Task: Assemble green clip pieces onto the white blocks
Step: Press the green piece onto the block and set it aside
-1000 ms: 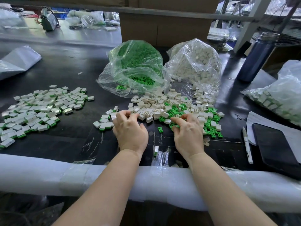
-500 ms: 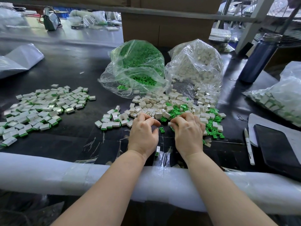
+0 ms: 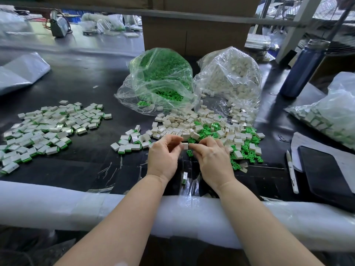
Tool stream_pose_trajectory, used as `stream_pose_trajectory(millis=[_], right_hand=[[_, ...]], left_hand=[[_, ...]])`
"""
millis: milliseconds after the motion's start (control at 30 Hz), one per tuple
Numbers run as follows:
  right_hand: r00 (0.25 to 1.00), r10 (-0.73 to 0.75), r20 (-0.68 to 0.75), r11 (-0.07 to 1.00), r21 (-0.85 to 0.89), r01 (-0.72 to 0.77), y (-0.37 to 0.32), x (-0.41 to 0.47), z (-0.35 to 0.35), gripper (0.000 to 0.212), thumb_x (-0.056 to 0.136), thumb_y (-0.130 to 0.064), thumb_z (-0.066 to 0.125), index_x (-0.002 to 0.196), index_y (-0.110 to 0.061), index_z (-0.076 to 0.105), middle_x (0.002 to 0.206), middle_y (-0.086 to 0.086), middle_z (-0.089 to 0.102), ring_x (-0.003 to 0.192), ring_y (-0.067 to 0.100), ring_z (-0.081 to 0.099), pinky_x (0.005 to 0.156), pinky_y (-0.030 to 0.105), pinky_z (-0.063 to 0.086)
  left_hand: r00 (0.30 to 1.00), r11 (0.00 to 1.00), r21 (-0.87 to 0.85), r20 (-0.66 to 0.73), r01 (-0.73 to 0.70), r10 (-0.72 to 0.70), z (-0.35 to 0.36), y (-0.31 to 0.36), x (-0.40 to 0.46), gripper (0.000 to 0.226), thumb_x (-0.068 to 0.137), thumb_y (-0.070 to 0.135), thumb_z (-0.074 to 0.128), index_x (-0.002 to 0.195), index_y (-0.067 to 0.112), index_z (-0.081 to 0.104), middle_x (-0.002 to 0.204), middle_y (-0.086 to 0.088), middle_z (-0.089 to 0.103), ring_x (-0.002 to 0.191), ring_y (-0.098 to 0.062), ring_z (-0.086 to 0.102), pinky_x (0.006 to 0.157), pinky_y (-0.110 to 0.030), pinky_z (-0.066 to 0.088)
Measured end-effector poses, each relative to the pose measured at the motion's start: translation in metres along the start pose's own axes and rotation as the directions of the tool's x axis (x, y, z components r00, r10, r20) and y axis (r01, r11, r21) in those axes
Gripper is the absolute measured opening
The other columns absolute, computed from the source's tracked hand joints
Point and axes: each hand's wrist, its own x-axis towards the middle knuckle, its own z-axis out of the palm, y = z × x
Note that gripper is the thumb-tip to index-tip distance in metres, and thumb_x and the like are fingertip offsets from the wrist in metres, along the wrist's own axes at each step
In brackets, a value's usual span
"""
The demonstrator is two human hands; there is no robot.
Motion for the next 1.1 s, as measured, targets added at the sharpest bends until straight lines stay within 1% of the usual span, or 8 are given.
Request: stream_pose_trajectory(millis=[100,200,400,567,667,800,933,1100], right_hand=[[0.999,-0.028,0.024,0.994,-0.101,0.031,-0.001,0.000,0.003,0.030,0.098,-0.030,0.044,0.123,-0.037,0.058,0.111,-0.003,0.049,0.109,0.019,0.038,0.088,0.033,0.021],[1.000,0.002,-0.013,0.998,-0.068,-0.003,-0.001,0.001,0.003,0.023,0.093,-0.031,0.054,0.113,-0.025,0.064,0.110,-0.002,0.052,0.110,0.019,0.040,0.087,0.030,0.018],[0.989,0.075,-0.125,0.972,0.232,-0.044,0.003,-0.002,-0.005,0.005,0.084,-0.012,0.067,0.084,-0.011,0.062,0.082,-0.006,0.056,0.084,0.016,0.049,0.069,0.017,0.024],[0.985,0.122,-0.122,0.914,0.401,-0.064,0.003,-0.002,-0.008,0.010,0.083,-0.006,0.067,0.092,-0.010,0.067,0.080,-0.007,0.060,0.077,0.011,0.053,0.070,0.017,0.038],[0.979,0.184,-0.090,0.822,0.560,-0.103,0.003,-0.002,-0.010,0.010,0.083,-0.005,0.067,0.087,-0.014,0.067,0.076,-0.009,0.063,0.072,0.009,0.058,0.068,0.013,0.046],[0.970,0.239,-0.039,0.654,0.745,-0.131,0.003,-0.001,-0.015,0.018,0.080,-0.003,0.071,0.078,-0.019,0.064,0.075,-0.003,0.066,0.071,0.007,0.062,0.069,0.015,0.051],[0.972,0.233,-0.003,0.620,0.770,-0.147,0.001,-0.002,-0.017,0.015,0.080,-0.004,0.070,0.079,-0.018,0.064,0.076,-0.001,0.067,0.072,0.006,0.063,0.070,0.017,0.052],[0.973,0.231,0.007,0.623,0.767,-0.154,0.001,-0.003,-0.018,0.014,0.080,-0.002,0.070,0.077,-0.015,0.064,0.074,0.003,0.066,0.070,0.011,0.062,0.068,0.019,0.053]], left_hand=[[1.000,1.000,-0.005,0.016,0.006,-0.006,0.000,0.000,0.001,0.013,0.085,0.007,0.064,0.089,0.019,0.067,0.085,0.000,0.069,0.078,-0.011,0.063,0.083,-0.026,0.053],[0.999,0.999,-0.034,0.041,0.030,-0.029,0.000,0.000,0.001,0.013,0.085,0.006,0.064,0.093,0.015,0.069,0.087,-0.004,0.069,0.079,-0.019,0.064,0.086,-0.036,0.054],[0.999,1.000,-0.015,0.051,0.012,-0.012,0.001,-0.003,0.001,0.007,0.086,0.015,0.066,0.085,0.021,0.063,0.083,-0.002,0.068,0.084,-0.021,0.065,0.084,-0.038,0.054],[0.997,0.999,-0.042,0.070,-0.009,0.012,0.001,-0.004,0.001,0.023,0.089,0.006,0.057,0.085,0.027,0.062,0.084,-0.001,0.066,0.082,-0.019,0.063,0.082,-0.040,0.055],[0.995,0.996,-0.093,0.101,0.005,0.005,0.000,-0.003,0.000,0.029,0.091,0.004,0.055,0.086,0.031,0.064,0.081,-0.001,0.065,0.077,-0.016,0.061,0.082,-0.037,0.055],[0.984,0.992,-0.125,0.177,-0.005,0.027,-0.001,-0.001,-0.001,0.027,0.090,0.003,0.056,0.086,0.028,0.064,0.079,0.004,0.066,0.071,-0.002,0.062,0.075,-0.019,0.053],[0.973,0.993,-0.119,0.229,-0.013,0.040,0.000,0.001,-0.001,0.022,0.090,0.003,0.056,0.089,0.023,0.065,0.081,0.002,0.066,0.072,-0.009,0.064,0.076,-0.020,0.055],[0.971,0.993,-0.120,0.234,-0.012,0.040,-0.001,0.002,-0.002,0.018,0.090,0.003,0.056,0.092,0.018,0.066,0.081,0.001,0.066,0.070,-0.008,0.063,0.071,-0.015,0.053]])
